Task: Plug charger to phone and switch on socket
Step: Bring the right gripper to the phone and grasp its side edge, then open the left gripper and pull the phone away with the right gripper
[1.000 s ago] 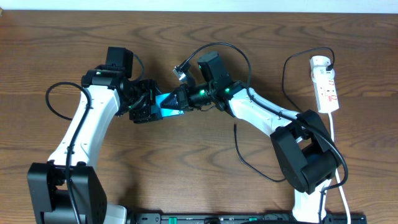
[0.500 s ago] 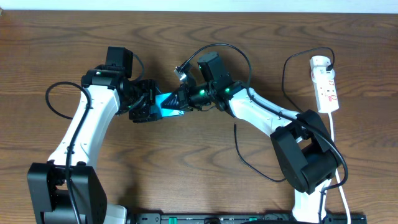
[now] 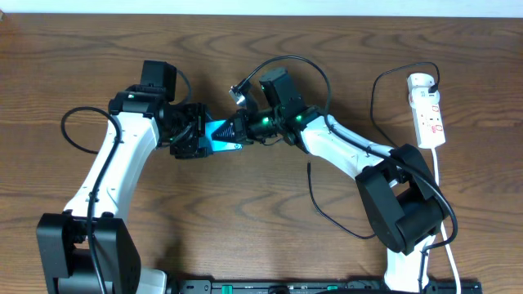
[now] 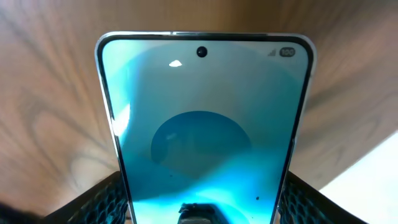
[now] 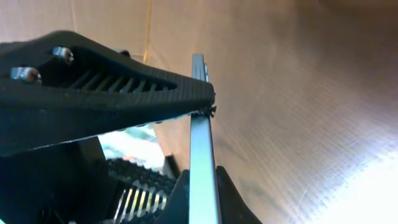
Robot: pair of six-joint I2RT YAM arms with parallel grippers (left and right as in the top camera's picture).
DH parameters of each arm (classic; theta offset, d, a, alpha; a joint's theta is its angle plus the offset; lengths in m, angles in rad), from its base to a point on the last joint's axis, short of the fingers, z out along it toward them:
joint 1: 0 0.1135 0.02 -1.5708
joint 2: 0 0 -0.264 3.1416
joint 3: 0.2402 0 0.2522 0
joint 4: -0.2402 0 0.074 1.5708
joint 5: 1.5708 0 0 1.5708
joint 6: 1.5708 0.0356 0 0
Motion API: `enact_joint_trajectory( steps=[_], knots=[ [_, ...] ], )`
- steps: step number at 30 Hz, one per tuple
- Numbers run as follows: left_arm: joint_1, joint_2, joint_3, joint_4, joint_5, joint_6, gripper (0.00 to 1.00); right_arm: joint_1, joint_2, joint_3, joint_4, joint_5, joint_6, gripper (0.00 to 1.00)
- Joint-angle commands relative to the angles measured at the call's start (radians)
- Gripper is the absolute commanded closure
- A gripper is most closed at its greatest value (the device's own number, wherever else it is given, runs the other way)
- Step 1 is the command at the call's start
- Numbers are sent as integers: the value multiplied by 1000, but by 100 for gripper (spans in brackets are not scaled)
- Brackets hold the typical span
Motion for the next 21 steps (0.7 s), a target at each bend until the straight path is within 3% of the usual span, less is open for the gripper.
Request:
enact_joint_trajectory(
  steps=[1,3,5,15,21],
  knots=[
    [41,-6,11,122,-5,202,33,11,-1,4,-25,-72,-44,99],
    [75,-6,11,218,88,297,25,10,-1,4,-27,-71,-46,99],
    [97,-6,11,244,136,304,24,9,-1,4,-27,-71,-47,99],
    [133,-6,11,253,224,323,23,9,-1,4,-28,-71,-61,99],
    [153,-6,11,410,346,393,22,7,-1,4,-29,-71,-61,99]
  ],
)
